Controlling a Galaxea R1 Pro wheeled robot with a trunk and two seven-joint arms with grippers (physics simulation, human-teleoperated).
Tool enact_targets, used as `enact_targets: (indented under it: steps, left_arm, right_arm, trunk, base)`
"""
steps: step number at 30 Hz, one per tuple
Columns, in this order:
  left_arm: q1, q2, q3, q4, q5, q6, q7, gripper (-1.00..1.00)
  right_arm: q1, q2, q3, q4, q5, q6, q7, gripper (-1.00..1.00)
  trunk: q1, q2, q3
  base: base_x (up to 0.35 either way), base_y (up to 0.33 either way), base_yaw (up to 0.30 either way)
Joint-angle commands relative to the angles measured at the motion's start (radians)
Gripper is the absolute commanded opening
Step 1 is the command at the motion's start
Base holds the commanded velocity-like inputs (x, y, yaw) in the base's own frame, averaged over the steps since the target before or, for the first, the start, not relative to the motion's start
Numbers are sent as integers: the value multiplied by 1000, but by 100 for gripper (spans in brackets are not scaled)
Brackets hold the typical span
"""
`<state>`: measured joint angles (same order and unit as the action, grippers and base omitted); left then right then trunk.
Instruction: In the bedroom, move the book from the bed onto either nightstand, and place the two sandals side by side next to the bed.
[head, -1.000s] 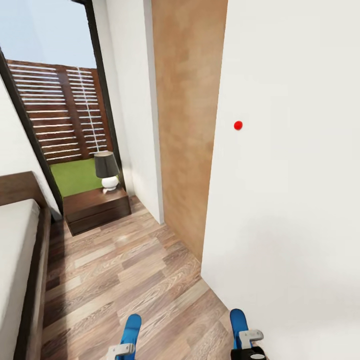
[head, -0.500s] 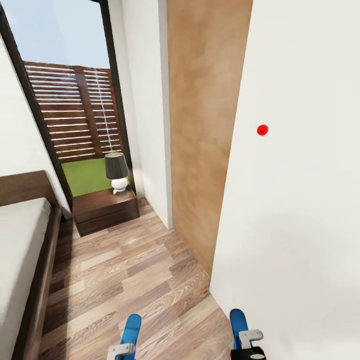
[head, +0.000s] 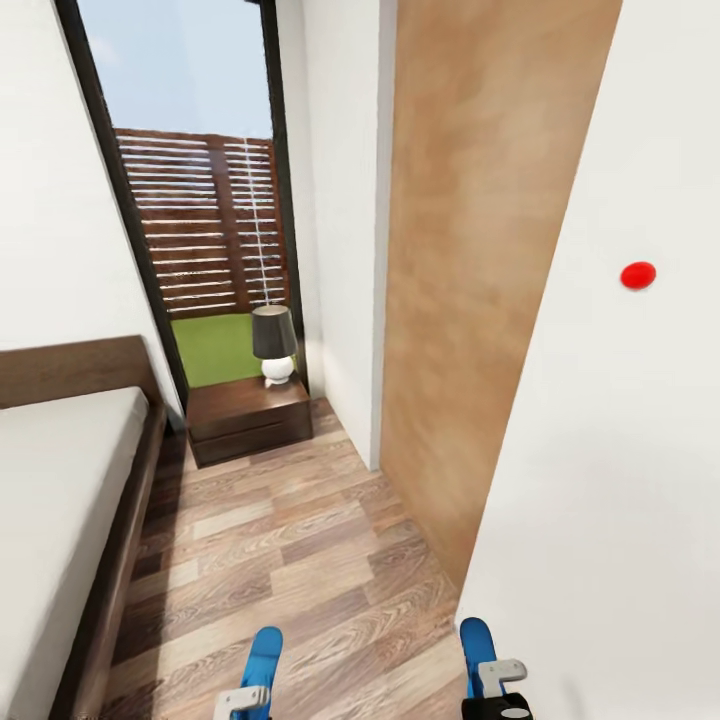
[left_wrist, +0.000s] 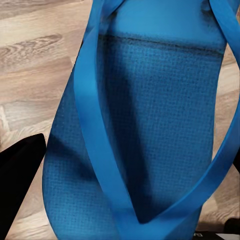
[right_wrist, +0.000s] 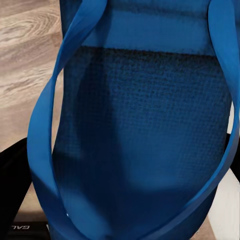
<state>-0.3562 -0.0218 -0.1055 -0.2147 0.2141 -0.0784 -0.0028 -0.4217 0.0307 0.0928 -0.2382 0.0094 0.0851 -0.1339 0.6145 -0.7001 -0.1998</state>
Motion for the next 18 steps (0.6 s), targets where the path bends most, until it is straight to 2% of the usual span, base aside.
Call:
enact_targets:
  steps: [1,18]
  left_arm:
    - [-1,0,-10,1,8,-4,7,-100]
    - [-1,0,-10,1,8,-4,7,-100]
  right_arm:
    - [0,0,8,-3,1,8,-6,-100]
    - [0,-8,10,16,3,-2,-5,-100]
  trunk:
    - [0,-1,-1]
    - [0,-1,-1]
  base:
    - [107,-1,274]
    - [17,0,275]
